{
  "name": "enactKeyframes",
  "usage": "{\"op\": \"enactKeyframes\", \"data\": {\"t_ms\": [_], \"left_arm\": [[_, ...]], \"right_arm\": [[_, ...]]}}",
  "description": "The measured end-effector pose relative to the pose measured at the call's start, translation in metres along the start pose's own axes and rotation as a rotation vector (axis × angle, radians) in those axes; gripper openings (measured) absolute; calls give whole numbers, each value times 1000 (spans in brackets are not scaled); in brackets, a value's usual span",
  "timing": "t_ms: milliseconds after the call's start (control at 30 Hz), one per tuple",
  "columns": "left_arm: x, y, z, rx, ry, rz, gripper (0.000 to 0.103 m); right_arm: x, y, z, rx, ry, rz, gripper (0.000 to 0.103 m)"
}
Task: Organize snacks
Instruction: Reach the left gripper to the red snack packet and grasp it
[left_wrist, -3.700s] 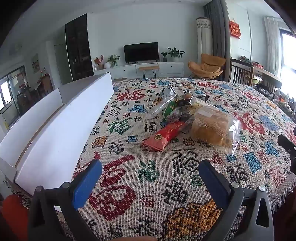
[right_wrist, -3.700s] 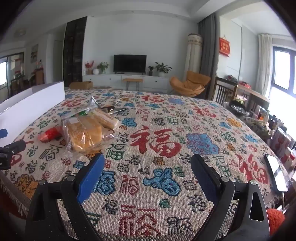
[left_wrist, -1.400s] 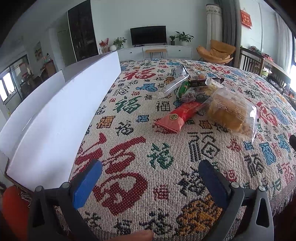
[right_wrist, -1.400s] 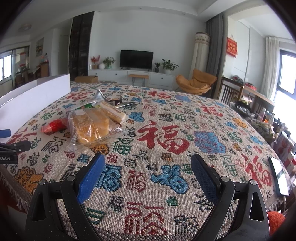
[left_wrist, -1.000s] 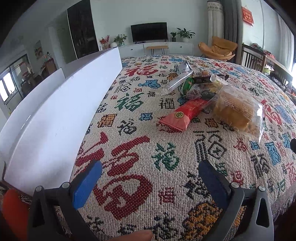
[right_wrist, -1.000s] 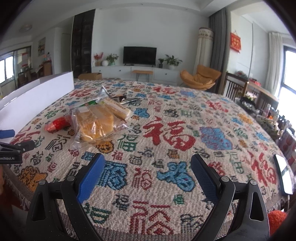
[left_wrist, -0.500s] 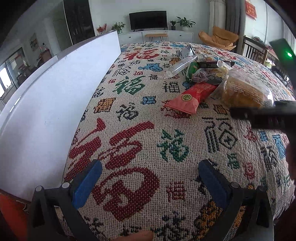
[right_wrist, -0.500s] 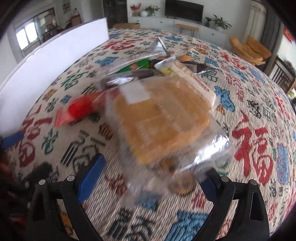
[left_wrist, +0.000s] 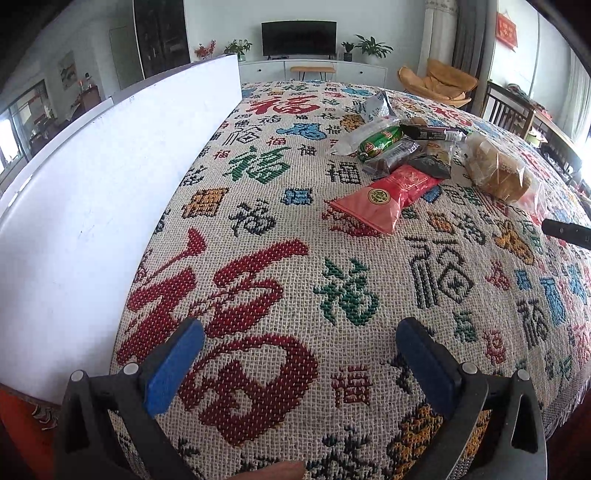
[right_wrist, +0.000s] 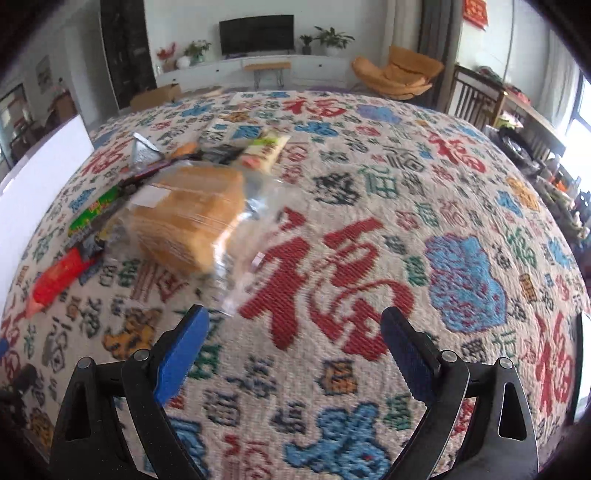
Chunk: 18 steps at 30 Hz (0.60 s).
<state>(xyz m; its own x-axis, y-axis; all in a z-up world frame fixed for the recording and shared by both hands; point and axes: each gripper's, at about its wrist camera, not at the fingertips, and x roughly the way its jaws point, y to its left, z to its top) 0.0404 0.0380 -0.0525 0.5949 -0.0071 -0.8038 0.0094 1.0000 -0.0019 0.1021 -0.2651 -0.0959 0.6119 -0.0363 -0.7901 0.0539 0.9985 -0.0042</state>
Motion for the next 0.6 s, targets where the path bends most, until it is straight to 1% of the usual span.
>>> {"op": "enactKeyframes", "data": {"t_ms": [67,133,200,267,333,400,533,600], "left_arm": [[2,2,1,6,-3,-4,103],[2,2,2,12,-3,-8,103],[3,2,2,11,-4,-7,103],[2,2,1,12,-2,-8,103],[2,2,1,13,-2,-8,103],[2,2,1,14,-3,-9,103],[2,2,1,17,-10,-10,103],[3,1,1,19,-16,-9,103]], "right_arm": [[13,-18,1,59,53,-19,97],[12,-28,7,102,13,-31,96],[21,-31,20,135,38,-42,97],[30,-31,31,138,47,-74,97],[35,-30,37,142,30,-79,97],[39,-33,34,147,-10,-87,97],[40,-35,32,150,-15,-79,98],[44,-33,37,146,-12,-85,98]]}}
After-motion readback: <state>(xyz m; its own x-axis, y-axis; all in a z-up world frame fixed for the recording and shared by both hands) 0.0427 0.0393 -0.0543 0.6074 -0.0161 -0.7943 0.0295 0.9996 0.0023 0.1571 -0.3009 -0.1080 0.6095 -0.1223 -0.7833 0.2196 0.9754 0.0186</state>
